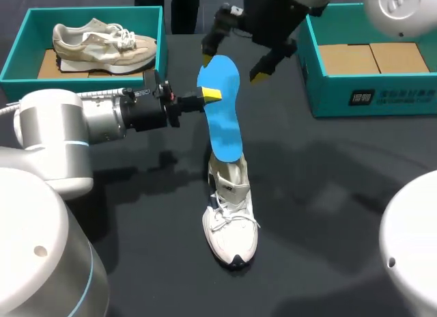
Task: Take the shoe out of the shoebox, open the shoe tongue, remove and reinsert the insole, then place the shoe into the shoebox
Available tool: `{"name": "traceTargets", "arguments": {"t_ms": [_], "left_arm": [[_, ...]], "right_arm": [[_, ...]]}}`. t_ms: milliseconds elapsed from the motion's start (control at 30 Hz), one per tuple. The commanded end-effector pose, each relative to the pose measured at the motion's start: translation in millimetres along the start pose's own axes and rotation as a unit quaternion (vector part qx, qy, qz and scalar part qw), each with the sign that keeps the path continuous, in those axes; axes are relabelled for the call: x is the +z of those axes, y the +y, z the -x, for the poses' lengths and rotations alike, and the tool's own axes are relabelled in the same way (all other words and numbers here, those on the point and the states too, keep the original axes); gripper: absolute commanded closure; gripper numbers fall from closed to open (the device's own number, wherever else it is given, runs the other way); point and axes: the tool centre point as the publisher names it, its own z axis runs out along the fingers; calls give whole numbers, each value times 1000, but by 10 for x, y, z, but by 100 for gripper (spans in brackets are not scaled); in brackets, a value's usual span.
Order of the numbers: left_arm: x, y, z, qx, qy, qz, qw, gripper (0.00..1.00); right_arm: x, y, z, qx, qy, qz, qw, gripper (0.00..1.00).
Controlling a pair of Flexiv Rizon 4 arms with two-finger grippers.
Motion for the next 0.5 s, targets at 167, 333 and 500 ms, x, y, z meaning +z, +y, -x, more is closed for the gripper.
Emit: {"name": "traceTargets", "arguments": {"t_ms": [167, 333, 500], "left_arm": [[3, 4, 3, 0, 0, -1, 1000, 100], [3, 4, 3, 0, 0, -1, 1000, 100], [3, 4, 3, 0, 0, -1, 1000, 100]], "right_arm": [[48, -38, -165, -12, -186, 0, 982, 0], [48, -107, -281, -8, -198, 1, 980, 0], [63, -129, -374, -5, -211, -2, 978, 0]]}}
